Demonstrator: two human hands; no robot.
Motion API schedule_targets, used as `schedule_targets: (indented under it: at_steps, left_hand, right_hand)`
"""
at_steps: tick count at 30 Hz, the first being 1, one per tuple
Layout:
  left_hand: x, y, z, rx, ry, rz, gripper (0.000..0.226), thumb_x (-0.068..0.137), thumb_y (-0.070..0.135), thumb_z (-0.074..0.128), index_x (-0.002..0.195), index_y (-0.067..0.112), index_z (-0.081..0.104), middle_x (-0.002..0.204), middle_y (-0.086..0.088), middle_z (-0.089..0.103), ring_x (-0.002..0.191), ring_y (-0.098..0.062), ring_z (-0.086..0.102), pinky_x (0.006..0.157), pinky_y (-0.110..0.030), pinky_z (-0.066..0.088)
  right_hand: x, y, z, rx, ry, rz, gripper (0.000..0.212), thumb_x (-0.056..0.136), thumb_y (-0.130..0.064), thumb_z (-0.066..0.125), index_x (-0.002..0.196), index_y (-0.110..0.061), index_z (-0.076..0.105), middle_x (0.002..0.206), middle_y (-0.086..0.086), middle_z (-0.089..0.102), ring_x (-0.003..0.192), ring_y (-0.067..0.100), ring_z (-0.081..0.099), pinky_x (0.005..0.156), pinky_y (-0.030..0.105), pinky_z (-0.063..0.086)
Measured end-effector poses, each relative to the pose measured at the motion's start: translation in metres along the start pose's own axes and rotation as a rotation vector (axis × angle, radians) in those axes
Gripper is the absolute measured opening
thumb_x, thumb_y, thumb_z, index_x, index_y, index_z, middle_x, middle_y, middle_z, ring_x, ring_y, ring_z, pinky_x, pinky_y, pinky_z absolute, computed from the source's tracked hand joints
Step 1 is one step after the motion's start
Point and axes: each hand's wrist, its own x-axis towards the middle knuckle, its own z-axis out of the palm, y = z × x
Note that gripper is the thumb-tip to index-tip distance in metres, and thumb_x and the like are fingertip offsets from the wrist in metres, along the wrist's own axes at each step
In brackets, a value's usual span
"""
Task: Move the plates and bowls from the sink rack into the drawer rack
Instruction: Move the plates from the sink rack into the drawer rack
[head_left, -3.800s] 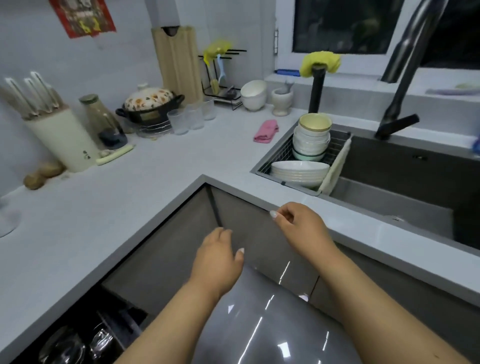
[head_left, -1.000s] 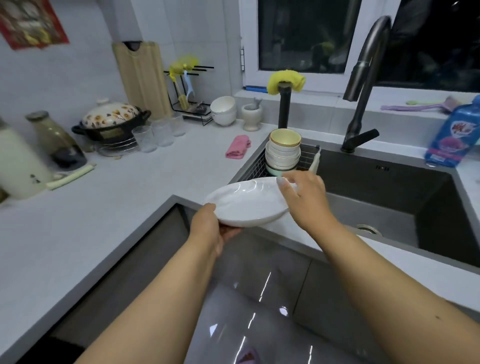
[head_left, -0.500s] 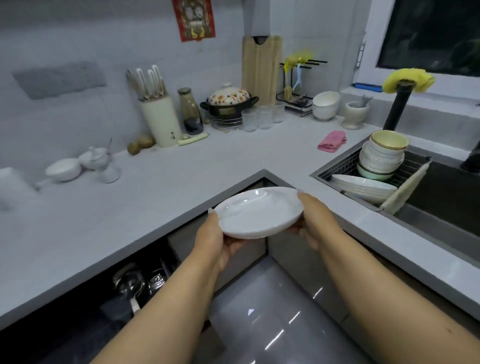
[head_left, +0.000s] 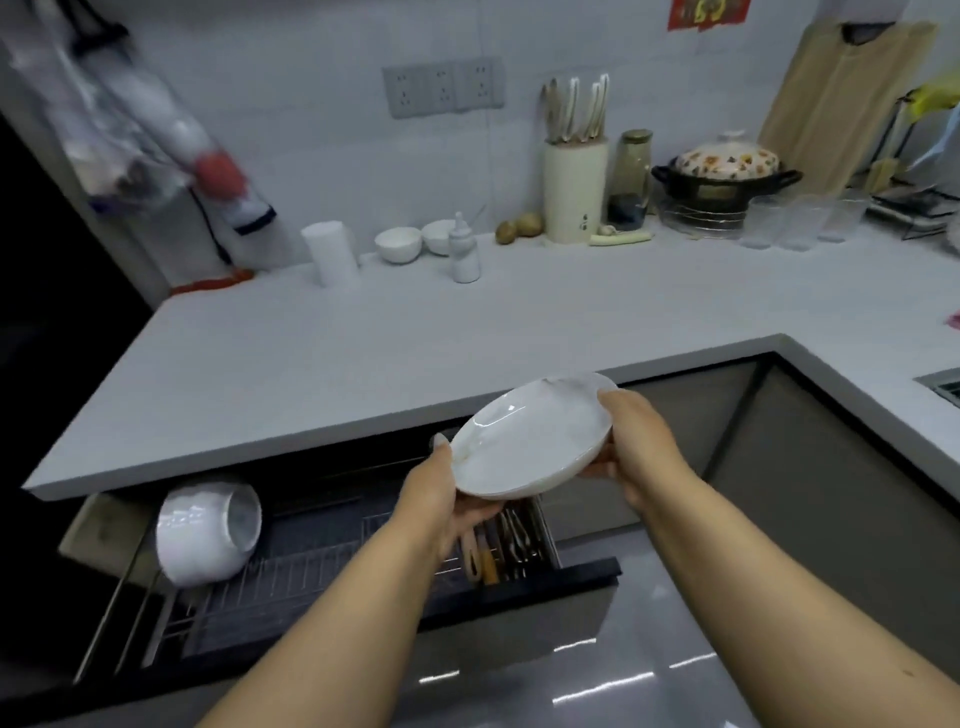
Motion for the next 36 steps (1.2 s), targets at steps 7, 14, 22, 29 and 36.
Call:
schedule_targets:
  at_steps: [7, 14, 22, 29, 36]
  left_hand:
    - [0.018, 0.009, -0.154, 0.363, 0.352, 0.09, 0.044, 0.1, 0.049, 0.028, 0.074, 0.018, 0.045, 0.075, -0.009, 0.052, 0.071, -0.025, 0.054, 0.081, -0.045, 0.05]
    - [0.018, 0.007, -0.299, 0.682, 0.515, 0.122, 0.054, 0.098, 0.046, 0.032, 0.14, 0.012, 0.042, 0.134, -0.015, 0.051, 0.121, -0.035, 0.047, 0.102, -0.04, 0.038]
    - [0.018, -0.005, -0.408, 0.958, 0.538, 0.133, 0.061, 0.098, 0.047, 0.031, 0.147, 0.011, 0.029, 0.153, -0.011, 0.031, 0.142, -0.028, 0.023, 0.116, -0.038, 0.017]
    - [0.038, -0.021, -0.449, 1.083, 0.523, 0.055, 0.07, 0.097, 0.054, 0.028, 0.151, 0.012, 0.018, 0.158, -0.008, 0.019, 0.147, -0.024, 0.009, 0.119, -0.044, 0.008]
    - [0.061, -0.029, -0.46, 1.206, 0.51, 0.078, 0.069, 0.097, 0.053, 0.029, 0.152, 0.012, 0.017, 0.159, -0.009, 0.018, 0.147, -0.023, 0.009, 0.12, -0.043, 0.003]
  right_hand:
    - [-0.021, 0.029, 0.129, -0.09, -0.075, 0.074, 0.02, 0.094, -0.017, 0.037, 0.105, -0.015, 0.053, 0.094, 0.012, 0.061, 0.077, 0.027, 0.061, 0.048, 0.032, 0.053]
    - [-0.03, 0.082, 0.249, -0.232, -0.172, 0.098, 0.027, 0.092, -0.019, 0.038, 0.115, -0.012, 0.051, 0.092, 0.018, 0.062, 0.064, 0.028, 0.061, 0.047, 0.033, 0.053]
    - [-0.027, 0.138, 0.341, -0.335, -0.241, 0.18, 0.027, 0.089, -0.016, 0.043, 0.114, -0.011, 0.053, 0.092, 0.018, 0.062, 0.068, 0.032, 0.063, 0.05, 0.033, 0.053]
    - [-0.003, 0.18, 0.385, -0.414, -0.29, 0.264, 0.039, 0.091, -0.016, 0.052, 0.13, -0.018, 0.048, 0.12, 0.015, 0.06, 0.097, 0.036, 0.064, 0.056, 0.035, 0.055]
    - [0.028, 0.209, 0.426, -0.534, -0.354, 0.294, 0.042, 0.096, -0.016, 0.053, 0.136, -0.013, 0.039, 0.127, 0.017, 0.053, 0.109, 0.038, 0.057, 0.064, 0.036, 0.054]
